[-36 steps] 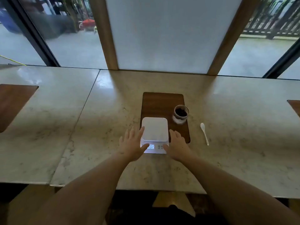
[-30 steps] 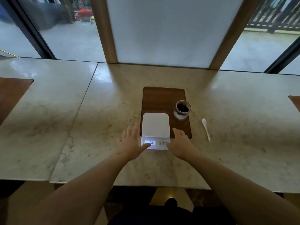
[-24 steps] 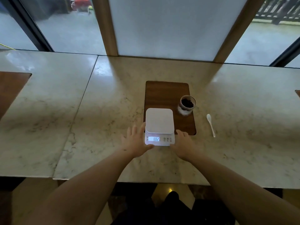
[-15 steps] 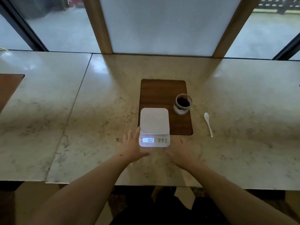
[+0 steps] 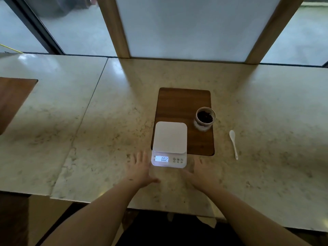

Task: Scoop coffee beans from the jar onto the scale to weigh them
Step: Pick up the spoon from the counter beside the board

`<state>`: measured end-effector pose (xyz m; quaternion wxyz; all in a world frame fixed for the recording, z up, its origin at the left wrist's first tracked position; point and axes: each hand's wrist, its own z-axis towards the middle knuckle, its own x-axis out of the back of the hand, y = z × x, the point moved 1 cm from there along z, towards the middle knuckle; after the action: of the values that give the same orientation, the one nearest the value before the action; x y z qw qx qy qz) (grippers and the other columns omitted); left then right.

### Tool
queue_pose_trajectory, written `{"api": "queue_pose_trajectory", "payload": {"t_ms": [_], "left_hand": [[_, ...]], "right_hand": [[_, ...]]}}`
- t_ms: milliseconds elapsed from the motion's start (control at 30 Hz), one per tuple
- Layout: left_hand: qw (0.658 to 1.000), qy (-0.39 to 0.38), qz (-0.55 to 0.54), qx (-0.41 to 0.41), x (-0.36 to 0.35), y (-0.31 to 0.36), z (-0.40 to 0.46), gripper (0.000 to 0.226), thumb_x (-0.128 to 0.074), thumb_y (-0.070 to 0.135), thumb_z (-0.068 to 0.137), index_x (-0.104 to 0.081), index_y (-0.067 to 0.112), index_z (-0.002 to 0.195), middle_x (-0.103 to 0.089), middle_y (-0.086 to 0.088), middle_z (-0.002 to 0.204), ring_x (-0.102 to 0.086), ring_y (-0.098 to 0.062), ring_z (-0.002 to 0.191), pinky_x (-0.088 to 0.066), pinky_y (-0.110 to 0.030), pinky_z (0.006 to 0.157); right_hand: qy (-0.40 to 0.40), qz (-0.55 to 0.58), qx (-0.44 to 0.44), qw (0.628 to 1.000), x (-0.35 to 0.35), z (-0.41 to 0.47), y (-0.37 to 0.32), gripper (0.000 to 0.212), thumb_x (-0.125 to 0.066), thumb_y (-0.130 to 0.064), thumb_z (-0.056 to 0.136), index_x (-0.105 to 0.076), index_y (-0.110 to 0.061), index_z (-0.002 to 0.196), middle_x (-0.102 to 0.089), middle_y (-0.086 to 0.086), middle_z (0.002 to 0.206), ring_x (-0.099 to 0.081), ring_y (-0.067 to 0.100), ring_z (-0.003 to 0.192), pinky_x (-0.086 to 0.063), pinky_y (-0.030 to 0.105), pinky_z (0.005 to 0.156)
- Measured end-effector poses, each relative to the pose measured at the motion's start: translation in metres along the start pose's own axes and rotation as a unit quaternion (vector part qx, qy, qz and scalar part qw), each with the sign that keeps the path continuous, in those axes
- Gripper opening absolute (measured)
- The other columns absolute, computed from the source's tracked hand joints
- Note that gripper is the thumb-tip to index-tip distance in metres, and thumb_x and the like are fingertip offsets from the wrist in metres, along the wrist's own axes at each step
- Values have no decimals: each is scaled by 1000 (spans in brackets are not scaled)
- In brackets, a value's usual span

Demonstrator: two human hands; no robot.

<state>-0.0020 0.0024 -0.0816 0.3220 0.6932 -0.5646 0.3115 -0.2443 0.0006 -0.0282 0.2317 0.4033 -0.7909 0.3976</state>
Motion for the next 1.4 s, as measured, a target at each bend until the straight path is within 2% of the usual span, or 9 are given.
{"api": "queue_pose_trajectory", "payload": {"t_ms": [100,167,233,333,533,767,900,1000,1400], "left_hand": [[1000,8,-5,-15,4,0,11,148,-69,87,61,21,19,157,11,-11,169,9,-41,154,-14,-62,122],[999,23,-23,-33,12,6,19,142,-70,85,63,14,22,159,5,-10,169,3,-40,154,-14,-61,121],[996,51,-46,-57,18,13,25,129,-66,85,66,-2,24,160,-11,-10,167,-12,-37,152,-20,-56,121],[989,82,-95,-79,24,23,35,113,-72,77,67,-24,22,153,-38,-5,150,-38,-27,134,-37,-43,112],[976,62,-185,-96,22,25,42,109,-92,48,63,-26,23,146,-42,-1,135,-44,-14,115,-51,-35,97],[982,60,-137,-114,13,18,43,91,-80,62,70,-36,27,142,-45,0,135,-42,-14,116,-44,-29,98],[996,60,-33,-54,14,14,42,116,-63,84,69,-11,29,158,-12,-13,163,-10,-40,150,-17,-58,120],[1000,-12,-22,-16,14,16,47,136,-62,88,65,18,30,158,25,-12,166,26,-42,150,3,-73,116],[996,-91,-11,-21,15,8,49,165,-70,93,44,47,28,141,57,-9,146,57,-37,128,17,-76,108]], "right_hand": [[-277,-26,-33,960,30,23,-13,52,-17,-13,110,-66,-16,127,-67,17,117,-62,7,75,-36,32,106],[-393,15,-98,914,39,37,-9,48,-3,2,105,-20,19,146,-25,48,145,-57,6,64,-8,41,118],[-323,66,-122,936,36,38,-15,50,-21,-13,109,-12,16,149,-20,42,152,-63,7,84,-16,39,118],[-11,46,16,999,1,17,-14,71,-58,-41,94,-27,-15,152,-41,12,150,-49,25,129,-44,42,104],[-5,89,65,994,-13,43,-15,64,-66,-33,85,-36,-27,142,-50,2,130,-50,17,113,-53,37,93],[15,108,27,994,-21,54,5,72,-69,-40,86,-36,-22,147,-46,0,134,-54,17,113,-52,33,90],[141,87,-20,986,0,54,30,57,-67,-31,87,-48,-15,138,-54,7,134,-57,21,111,-49,35,89],[239,62,-53,968,30,55,47,38,-68,-22,86,-59,-7,120,-62,13,113,-59,33,105,-49,42,84],[252,69,-215,941,67,69,82,44,-61,-17,93,-48,2,130,-53,21,127,-55,38,110,-47,44,88]]}}
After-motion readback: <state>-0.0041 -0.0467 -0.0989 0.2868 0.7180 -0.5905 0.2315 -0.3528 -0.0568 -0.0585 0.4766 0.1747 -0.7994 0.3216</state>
